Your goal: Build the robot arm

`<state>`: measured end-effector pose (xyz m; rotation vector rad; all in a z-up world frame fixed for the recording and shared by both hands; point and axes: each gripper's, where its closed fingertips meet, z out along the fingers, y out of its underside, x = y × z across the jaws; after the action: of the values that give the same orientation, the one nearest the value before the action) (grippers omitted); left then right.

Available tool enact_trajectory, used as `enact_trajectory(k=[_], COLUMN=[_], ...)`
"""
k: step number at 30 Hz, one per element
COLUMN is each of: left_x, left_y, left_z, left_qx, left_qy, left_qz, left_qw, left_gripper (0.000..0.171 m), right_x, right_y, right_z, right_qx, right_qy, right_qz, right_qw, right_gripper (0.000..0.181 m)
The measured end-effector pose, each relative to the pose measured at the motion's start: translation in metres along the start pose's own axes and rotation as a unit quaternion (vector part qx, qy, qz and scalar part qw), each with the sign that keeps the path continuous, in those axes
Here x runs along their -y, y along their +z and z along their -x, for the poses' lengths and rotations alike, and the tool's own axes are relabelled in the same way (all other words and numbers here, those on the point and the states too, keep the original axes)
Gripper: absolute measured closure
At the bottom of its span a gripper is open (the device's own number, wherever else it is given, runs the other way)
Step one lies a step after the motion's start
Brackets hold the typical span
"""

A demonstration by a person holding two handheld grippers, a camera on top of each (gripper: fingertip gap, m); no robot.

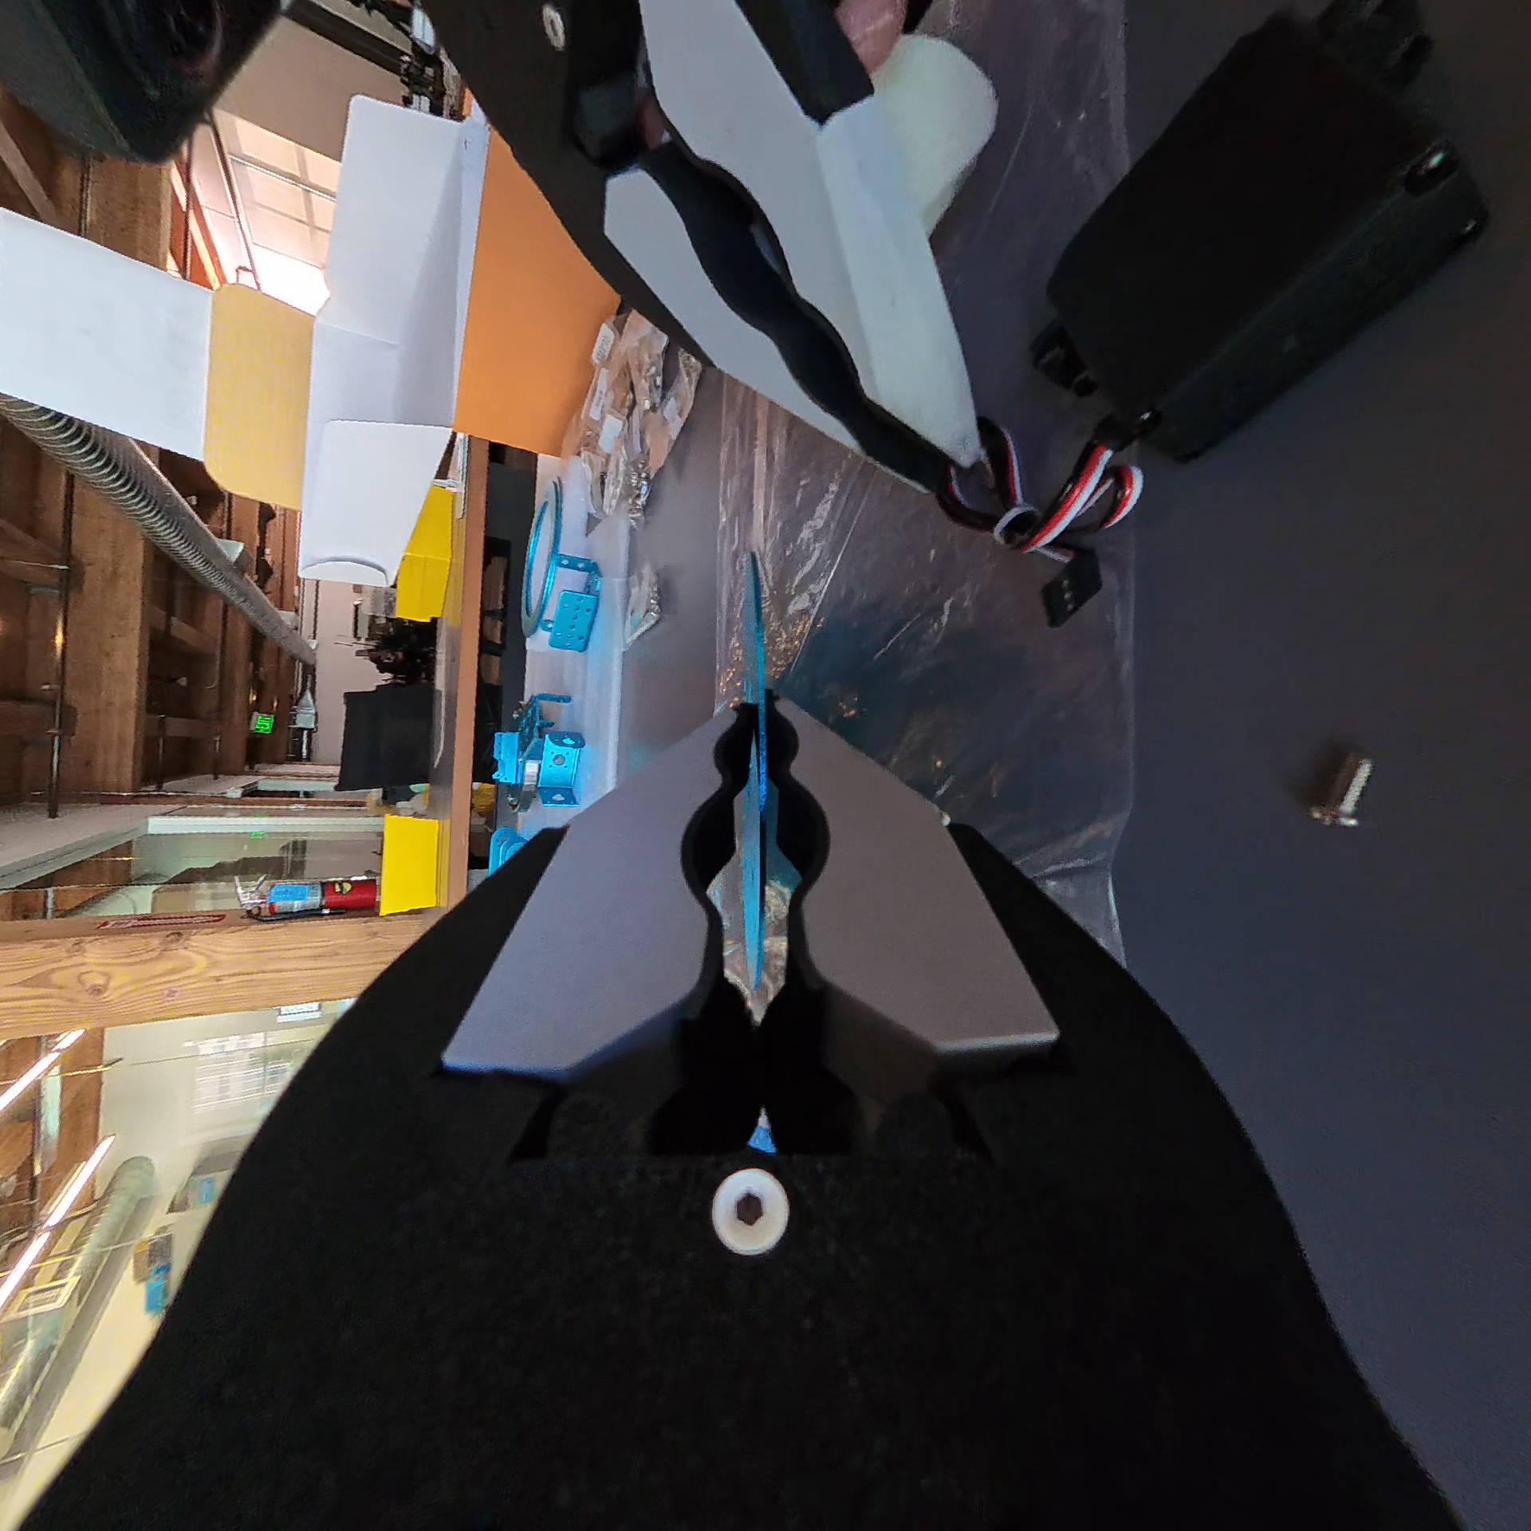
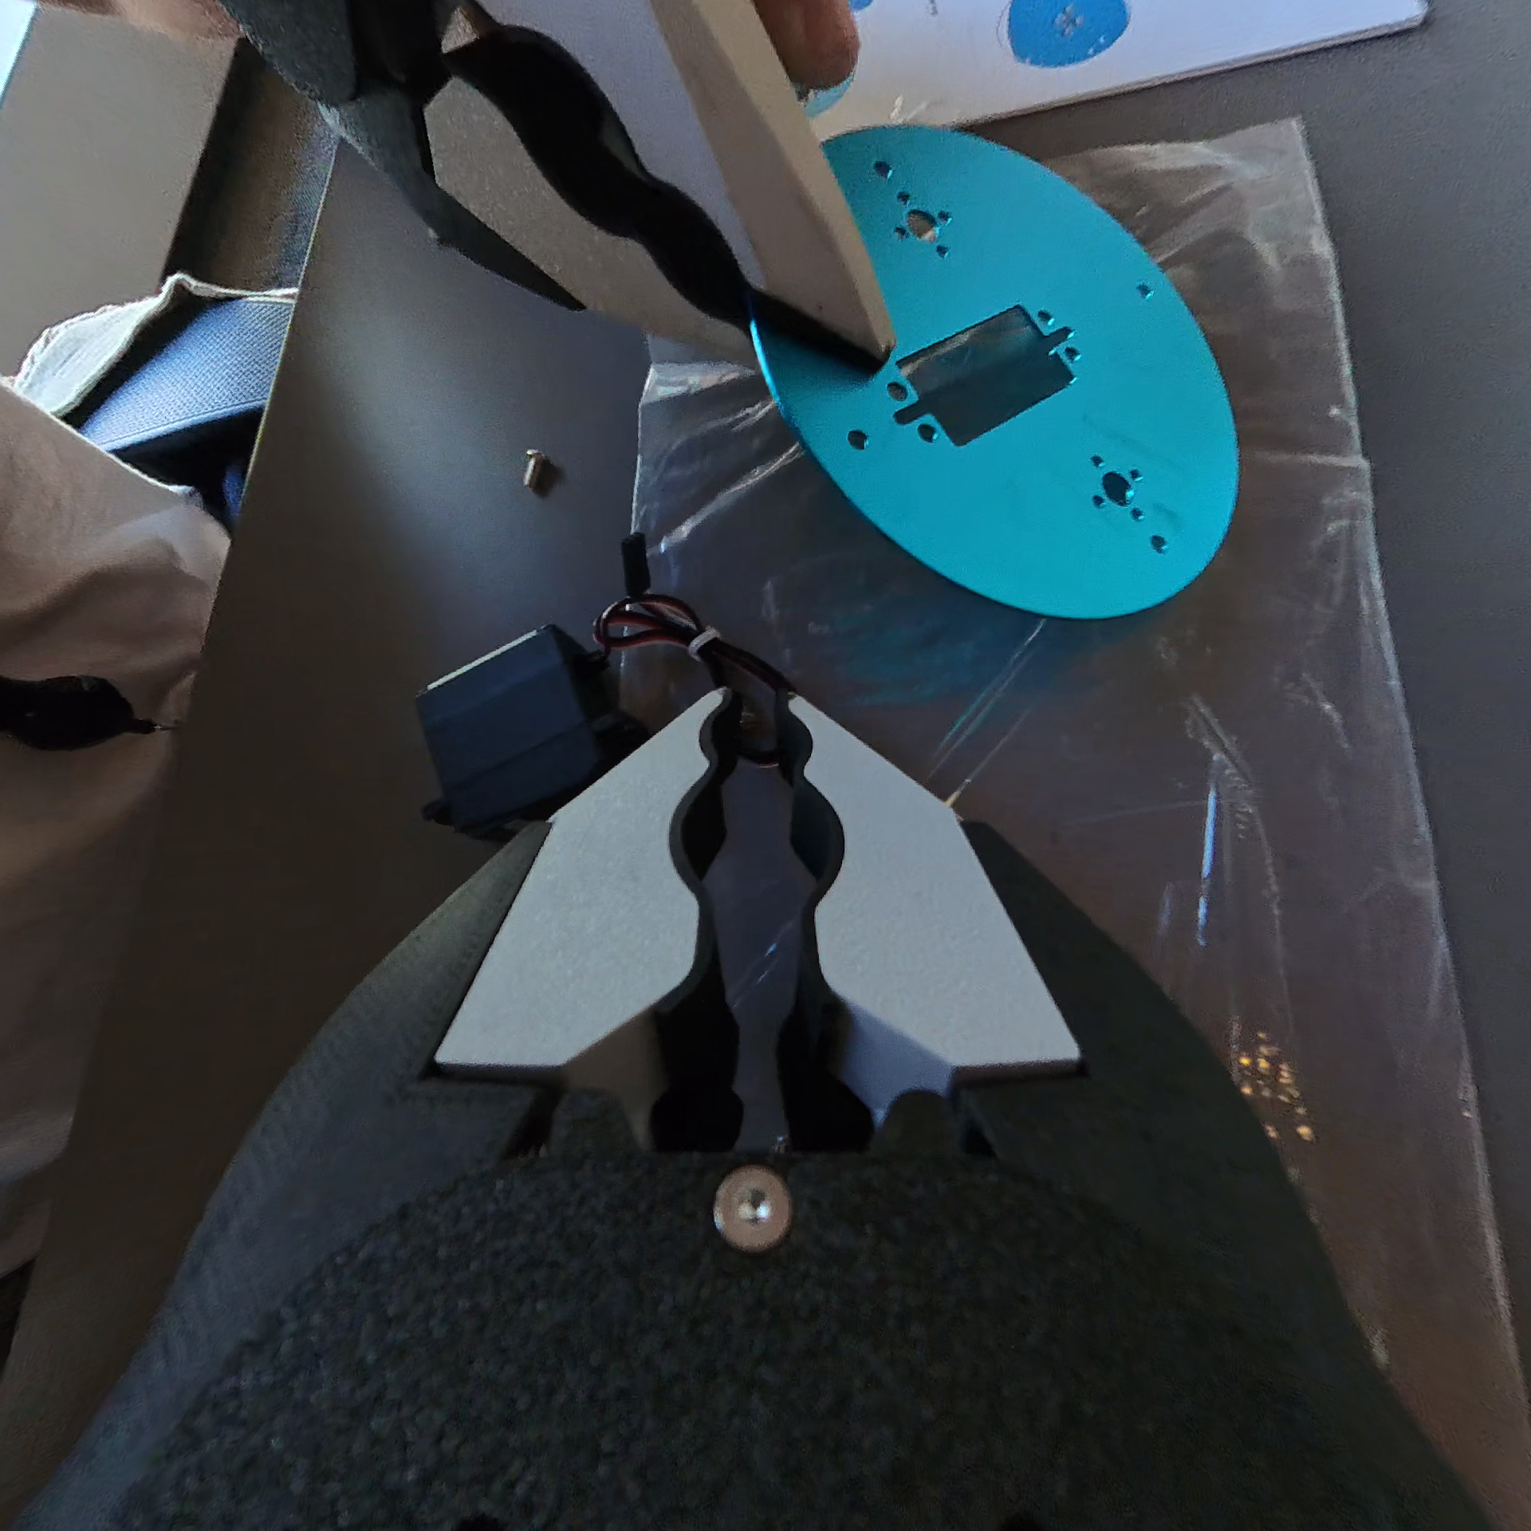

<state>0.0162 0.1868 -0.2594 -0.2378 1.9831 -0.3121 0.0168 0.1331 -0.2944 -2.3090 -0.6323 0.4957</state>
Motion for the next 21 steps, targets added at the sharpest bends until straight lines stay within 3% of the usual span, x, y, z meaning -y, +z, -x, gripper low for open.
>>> enact_trajectory(k=[9,16,19,21], left_x=[0.003,0.006,0.006,0.004], left_y=[-0.001,0.000,0.001,0.002], left_z=[-0.004,-0.007,-0.008,-0.012], left_qx=[0.022,0.030,0.030,0.026], left_qy=[0.002,0.010,0.013,0.022], left_qz=[0.002,0.001,0.002,0.009], left_qw=[1.000,1.000,0.999,0.999], left_gripper=[0.171,0.170,0.170,0.170], right_x=[-0.003,-0.006,-0.011,0.000], right_y=[0.001,-0.044,-0.041,-0.034], right_z=[0.005,-0.027,-0.010,0.022], right_qx=[-0.004,-0.062,-0.020,0.052], right_qy=[-0.016,0.013,-0.006,-0.027], right_qz=[0.020,-0.005,-0.004,-0.034], right_qw=[1.000,0.998,1.000,0.998], right_gripper=[0.181,0.181,0.181,0.165])
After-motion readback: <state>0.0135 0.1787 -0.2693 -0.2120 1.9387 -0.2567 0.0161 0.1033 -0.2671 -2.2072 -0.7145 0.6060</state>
